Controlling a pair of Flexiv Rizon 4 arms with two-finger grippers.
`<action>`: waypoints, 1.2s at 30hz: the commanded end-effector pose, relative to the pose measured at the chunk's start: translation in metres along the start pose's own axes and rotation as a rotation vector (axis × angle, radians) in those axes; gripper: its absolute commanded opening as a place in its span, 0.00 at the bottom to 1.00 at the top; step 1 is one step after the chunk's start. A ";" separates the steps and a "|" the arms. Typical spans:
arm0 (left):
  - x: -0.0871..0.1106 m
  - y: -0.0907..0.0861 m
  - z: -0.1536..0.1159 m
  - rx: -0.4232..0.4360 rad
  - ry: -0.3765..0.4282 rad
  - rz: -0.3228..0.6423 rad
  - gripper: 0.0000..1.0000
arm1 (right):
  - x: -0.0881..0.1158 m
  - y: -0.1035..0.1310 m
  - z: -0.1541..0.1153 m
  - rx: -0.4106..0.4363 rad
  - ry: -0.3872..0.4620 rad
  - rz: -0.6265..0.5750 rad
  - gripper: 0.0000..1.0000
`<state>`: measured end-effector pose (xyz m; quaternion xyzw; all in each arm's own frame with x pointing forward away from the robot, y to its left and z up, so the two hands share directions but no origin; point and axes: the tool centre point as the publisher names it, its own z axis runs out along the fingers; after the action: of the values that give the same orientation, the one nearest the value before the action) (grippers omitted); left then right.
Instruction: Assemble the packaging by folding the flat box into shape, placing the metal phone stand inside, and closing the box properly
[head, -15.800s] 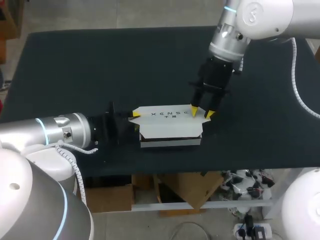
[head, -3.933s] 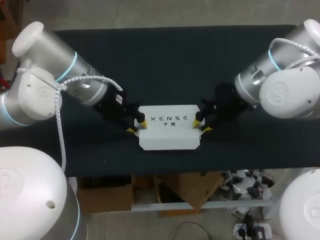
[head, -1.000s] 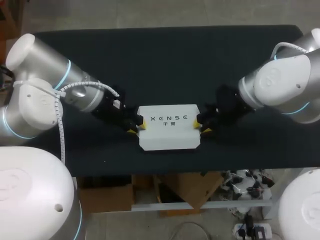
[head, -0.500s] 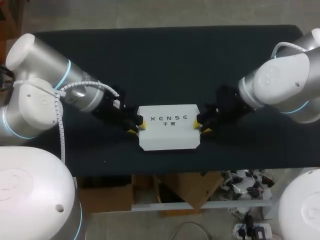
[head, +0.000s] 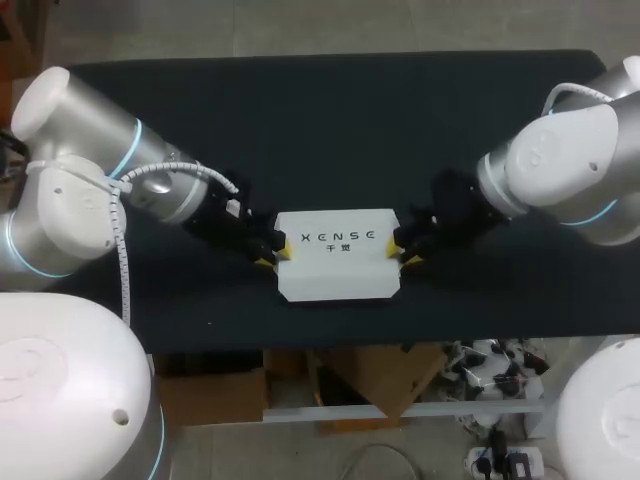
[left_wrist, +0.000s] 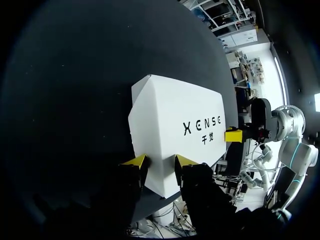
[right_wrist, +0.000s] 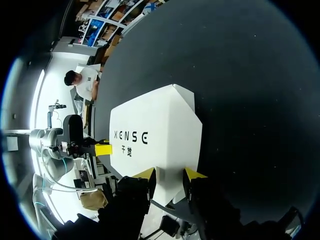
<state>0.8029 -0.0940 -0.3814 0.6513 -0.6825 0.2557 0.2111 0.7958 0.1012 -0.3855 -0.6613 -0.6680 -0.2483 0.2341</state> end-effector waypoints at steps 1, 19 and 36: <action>-0.001 0.000 0.005 0.002 -0.001 0.000 0.37 | 0.000 0.001 0.004 0.002 0.004 -0.001 0.38; -0.002 -0.004 0.010 0.006 0.011 0.020 0.44 | -0.004 0.003 0.008 0.002 0.021 -0.011 0.42; -0.001 -0.007 0.014 0.002 0.048 0.036 0.44 | -0.004 0.008 0.014 0.006 0.046 -0.010 0.41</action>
<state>0.8065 -0.0963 -0.3843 0.6354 -0.6886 0.2728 0.2182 0.7993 0.1028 -0.3908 -0.6551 -0.6670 -0.2588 0.2428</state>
